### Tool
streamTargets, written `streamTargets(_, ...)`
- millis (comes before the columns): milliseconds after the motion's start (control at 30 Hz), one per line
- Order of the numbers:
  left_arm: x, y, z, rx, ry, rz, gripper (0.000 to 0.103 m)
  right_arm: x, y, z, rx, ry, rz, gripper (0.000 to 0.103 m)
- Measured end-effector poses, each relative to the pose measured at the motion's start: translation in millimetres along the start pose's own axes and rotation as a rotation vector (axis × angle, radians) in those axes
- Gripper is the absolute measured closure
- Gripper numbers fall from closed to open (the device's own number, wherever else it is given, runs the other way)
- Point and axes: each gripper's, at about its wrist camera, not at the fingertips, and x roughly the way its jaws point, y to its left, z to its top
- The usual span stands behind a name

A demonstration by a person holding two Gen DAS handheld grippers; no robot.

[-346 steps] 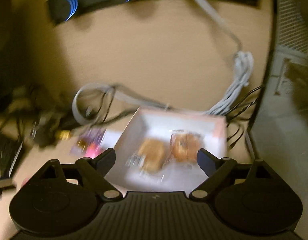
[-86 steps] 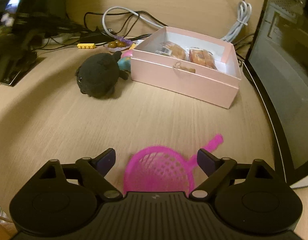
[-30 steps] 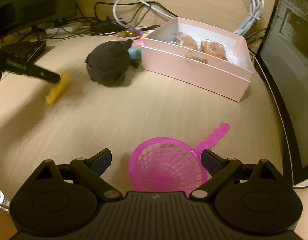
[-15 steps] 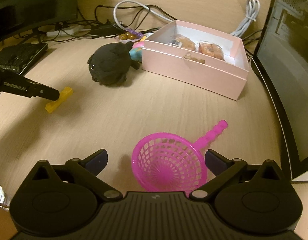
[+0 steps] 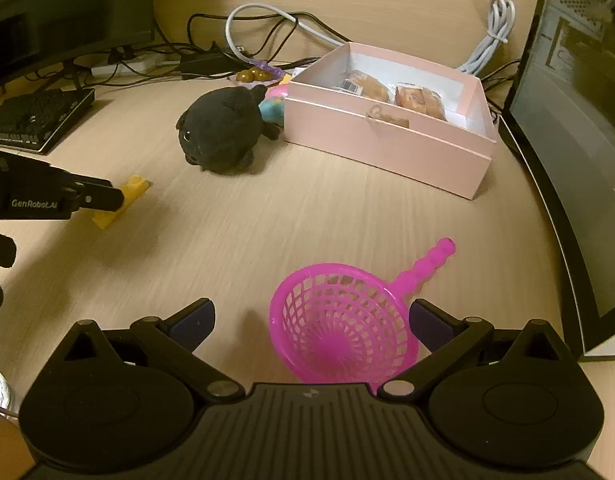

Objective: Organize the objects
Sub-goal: 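Carry the yellow brick with the left gripper toward the pink box while the right carries the strainer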

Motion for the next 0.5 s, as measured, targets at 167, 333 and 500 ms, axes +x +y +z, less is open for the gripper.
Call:
streamTargets(167, 4.0, 1.3, -3.4, 0.013, 0.017, 0.008, 0.076, -0.2, -1.3, -2.4, 0.012, 0.008, -0.005, 0.0)
streamTargets(333, 8.1, -6.7, -8.3, 0.038, 0.025, 0.01, 0.073, -0.8, 1.0, -4.4, 0.011, 0.005, -0.004, 0.0)
streamTargets(500, 8.0, -7.1, -9.3, 0.025, 0.02, 0.042, 0.086, -2.4, -3.0, -3.5, 0.058, 0.0, 0.009, 0.0)
